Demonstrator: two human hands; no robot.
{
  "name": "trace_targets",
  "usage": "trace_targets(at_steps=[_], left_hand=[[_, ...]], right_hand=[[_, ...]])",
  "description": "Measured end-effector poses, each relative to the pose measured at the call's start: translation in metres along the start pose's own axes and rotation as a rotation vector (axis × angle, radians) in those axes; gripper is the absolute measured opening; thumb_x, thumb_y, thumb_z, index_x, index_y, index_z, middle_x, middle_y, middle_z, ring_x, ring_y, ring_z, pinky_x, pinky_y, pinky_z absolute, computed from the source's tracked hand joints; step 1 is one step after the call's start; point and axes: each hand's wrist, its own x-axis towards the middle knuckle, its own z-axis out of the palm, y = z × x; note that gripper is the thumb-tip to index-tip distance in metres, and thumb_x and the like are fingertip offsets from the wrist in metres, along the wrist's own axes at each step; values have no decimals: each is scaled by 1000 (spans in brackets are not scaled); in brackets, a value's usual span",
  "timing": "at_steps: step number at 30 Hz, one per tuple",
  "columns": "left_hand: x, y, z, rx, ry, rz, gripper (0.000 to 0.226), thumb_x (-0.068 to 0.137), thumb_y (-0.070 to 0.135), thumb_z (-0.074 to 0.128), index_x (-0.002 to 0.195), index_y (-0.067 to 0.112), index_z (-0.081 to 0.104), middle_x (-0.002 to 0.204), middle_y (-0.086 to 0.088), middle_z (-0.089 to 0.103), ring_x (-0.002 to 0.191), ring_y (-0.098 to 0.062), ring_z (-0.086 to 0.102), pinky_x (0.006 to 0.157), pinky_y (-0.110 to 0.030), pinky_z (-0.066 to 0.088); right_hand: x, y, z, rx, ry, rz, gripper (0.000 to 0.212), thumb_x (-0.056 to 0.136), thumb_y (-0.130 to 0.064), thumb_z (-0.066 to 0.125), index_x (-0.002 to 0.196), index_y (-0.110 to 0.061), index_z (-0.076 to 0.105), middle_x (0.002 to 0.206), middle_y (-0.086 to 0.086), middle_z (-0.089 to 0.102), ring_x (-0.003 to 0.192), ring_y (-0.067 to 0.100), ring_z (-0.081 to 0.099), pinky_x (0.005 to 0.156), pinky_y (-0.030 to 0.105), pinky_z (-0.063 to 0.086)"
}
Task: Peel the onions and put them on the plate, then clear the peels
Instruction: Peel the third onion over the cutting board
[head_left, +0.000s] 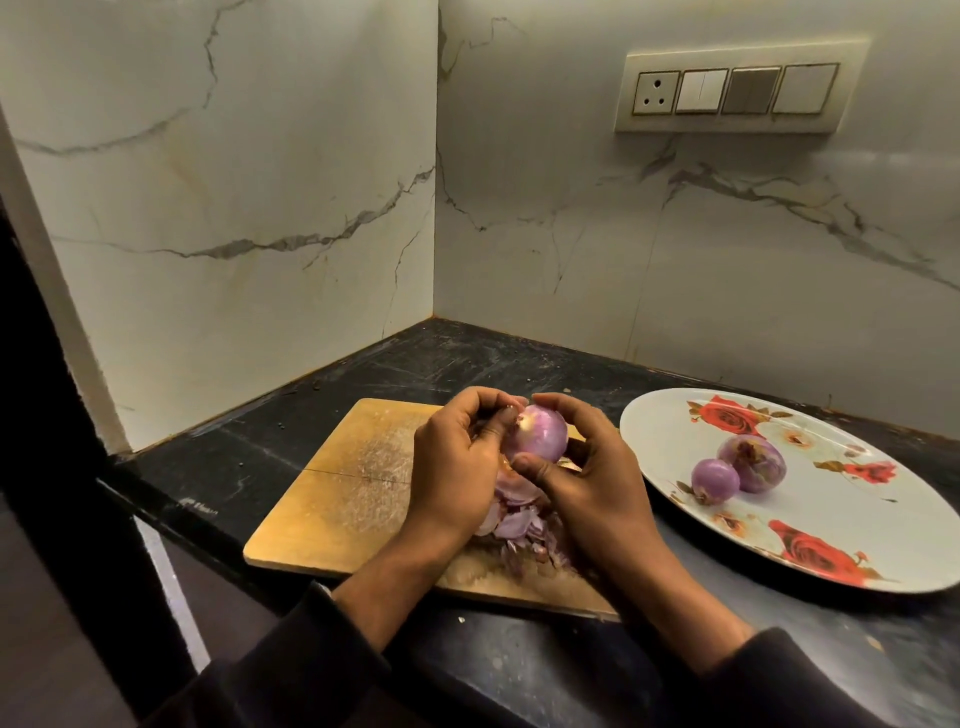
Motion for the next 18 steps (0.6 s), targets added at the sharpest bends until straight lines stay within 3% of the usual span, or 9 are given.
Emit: trace_targets(at_steps=[6,10,16,18], left_hand=[[-3,5,0,7,-37,83,16,93,20,69,108,21,73,98,13,72,95,4,66,74,-13,55],[-3,1,0,90,-15,140,20,92,21,71,111,20,75,99,14,72,96,5,67,76,-12,54],[-1,-1,-1,129,32,132,6,93,15,68,95,17,73,84,8,71,81,-3,66,68,-16,55],[0,-2,-2,126,45,112,10,94,10,66,94,18,71,83,11,68,80,0,64,64,-12,51]], right_hand=[[0,4,-5,-20,74,5,63,67,-27,92,121,-31,58,121,-7,61,108,8,62,82,26,60],[-1,4,-6,-11,80,2,60,69,-26,92,117,-37,58,118,-12,63,107,8,64,80,29,61],[-2,3,-6,27,60,-15,59,72,-16,90,119,-35,61,119,-14,66,107,9,67,79,32,62],[-3,2,-3,14,49,-31,63,71,-17,91,124,-31,61,123,-12,63,111,8,64,81,27,61]])
